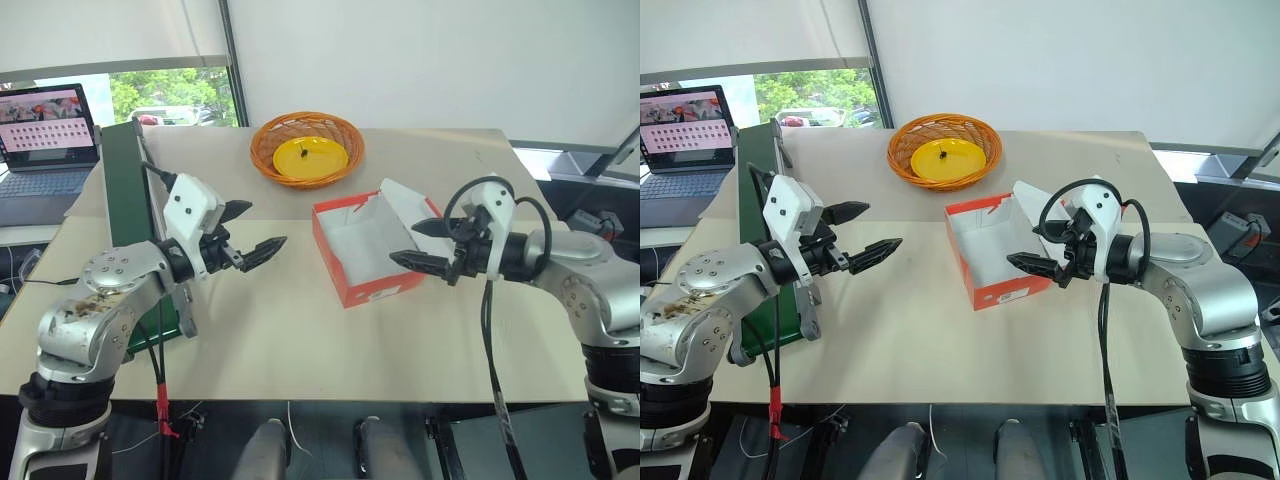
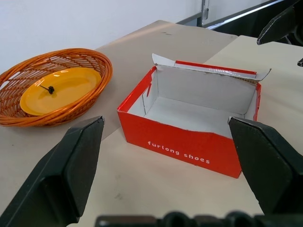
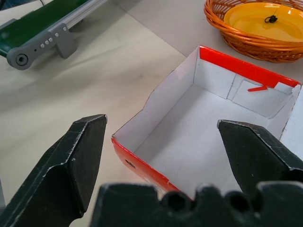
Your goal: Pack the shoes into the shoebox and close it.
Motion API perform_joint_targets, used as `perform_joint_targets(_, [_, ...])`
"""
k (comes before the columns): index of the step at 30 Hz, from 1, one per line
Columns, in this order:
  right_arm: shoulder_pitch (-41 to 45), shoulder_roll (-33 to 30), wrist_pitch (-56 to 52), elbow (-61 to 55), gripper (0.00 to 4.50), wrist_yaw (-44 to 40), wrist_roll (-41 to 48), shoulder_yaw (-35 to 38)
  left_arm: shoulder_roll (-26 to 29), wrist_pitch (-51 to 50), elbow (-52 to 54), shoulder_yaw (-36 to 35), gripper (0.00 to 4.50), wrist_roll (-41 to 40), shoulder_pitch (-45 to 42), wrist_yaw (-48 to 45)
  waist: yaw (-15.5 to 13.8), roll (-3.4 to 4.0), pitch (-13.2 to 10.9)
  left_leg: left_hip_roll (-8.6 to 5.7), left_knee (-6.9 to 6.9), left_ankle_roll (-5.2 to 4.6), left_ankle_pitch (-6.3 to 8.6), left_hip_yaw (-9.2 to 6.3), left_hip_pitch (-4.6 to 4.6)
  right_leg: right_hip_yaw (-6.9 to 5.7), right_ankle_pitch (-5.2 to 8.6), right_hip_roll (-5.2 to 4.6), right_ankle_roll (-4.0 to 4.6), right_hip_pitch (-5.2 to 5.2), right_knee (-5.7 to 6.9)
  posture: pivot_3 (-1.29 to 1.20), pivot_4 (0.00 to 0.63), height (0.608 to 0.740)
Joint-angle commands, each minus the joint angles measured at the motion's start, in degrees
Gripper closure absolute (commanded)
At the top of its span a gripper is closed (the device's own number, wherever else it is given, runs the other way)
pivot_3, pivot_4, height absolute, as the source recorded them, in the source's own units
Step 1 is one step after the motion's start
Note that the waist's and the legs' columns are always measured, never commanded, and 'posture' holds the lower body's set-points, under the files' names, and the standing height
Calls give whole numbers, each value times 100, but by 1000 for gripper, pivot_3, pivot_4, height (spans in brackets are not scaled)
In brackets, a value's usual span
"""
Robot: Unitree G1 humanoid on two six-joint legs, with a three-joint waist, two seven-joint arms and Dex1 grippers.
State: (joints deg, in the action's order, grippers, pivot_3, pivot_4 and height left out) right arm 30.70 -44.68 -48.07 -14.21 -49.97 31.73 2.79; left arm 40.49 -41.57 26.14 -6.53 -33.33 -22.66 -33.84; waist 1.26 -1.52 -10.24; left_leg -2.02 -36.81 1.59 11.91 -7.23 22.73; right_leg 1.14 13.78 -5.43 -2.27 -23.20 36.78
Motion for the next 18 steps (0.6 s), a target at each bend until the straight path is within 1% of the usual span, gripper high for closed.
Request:
perform_joint_targets(1, [6, -22, -35, -196, 52, 2, 84, 81, 82, 51, 133, -20, 0, 156, 25, 36, -1, 0, 0, 0, 0, 0, 0, 0, 0, 0, 0, 0, 0, 0, 0, 0, 150, 740])
perform_joint_targets(5, [96, 10, -51, -164, 52, -12, 166, 84, -102, -59, -63, -505, 0, 467, 239, 793, 9, 0, 0, 1, 1, 0, 0, 2, -3, 4, 0, 1, 0, 0, 1, 0, 150, 740])
perform_joint_targets(8, [200, 23, 18, -97, 52, -114, 189, 22, -335, -124, -339, -1113, 0, 977, 175, 1884, -1, 0, 0, 3, 1, 0, 0, 2, -4, 4, 0, 3, 1, -1, 4, 0, 150, 740])
perform_joint_targets(9, [236, 52, 41, -68, 52, -142, 205, 7, -383, -92, -375, -1286, 0, 1078, 178, 2093, 1, 0, 0, 4, 0, 0, 0, 2, -4, 3, -1, 4, 1, -1, 3, 0, 150, 740])
perform_joint_targets(13, [327, 107, 161, 73, 52, -298, 144, -91, -543, -41, -312, -1629, 0, 1490, 300, 2724, -8, 0, 0, 5, 1, 0, 1, 3, -6, 4, -3, 4, 4, 0, 1, 0, 150, 740])
perform_joint_targets(16, [409, 158, 201, 183, 52, -339, 143, -99, -642, -62, -231, -1722, 0, 1741, 454, 2992, -35, 0, 0, 2, 0, 1, 1, 4, -6, 4, -4, 2, 4, 2, -1, 0, 150, 740])
perform_joint_targets(18, [444, 208, 222, 226, 52, -324, 118, -116, -835, -139, -124, -1818, 0, 1737, 509, 3171, -46, 0, 0, 3, 0, 1, 1, 4, -6, 4, -5, 2, 5, 2, 0, 0, 150, 740])
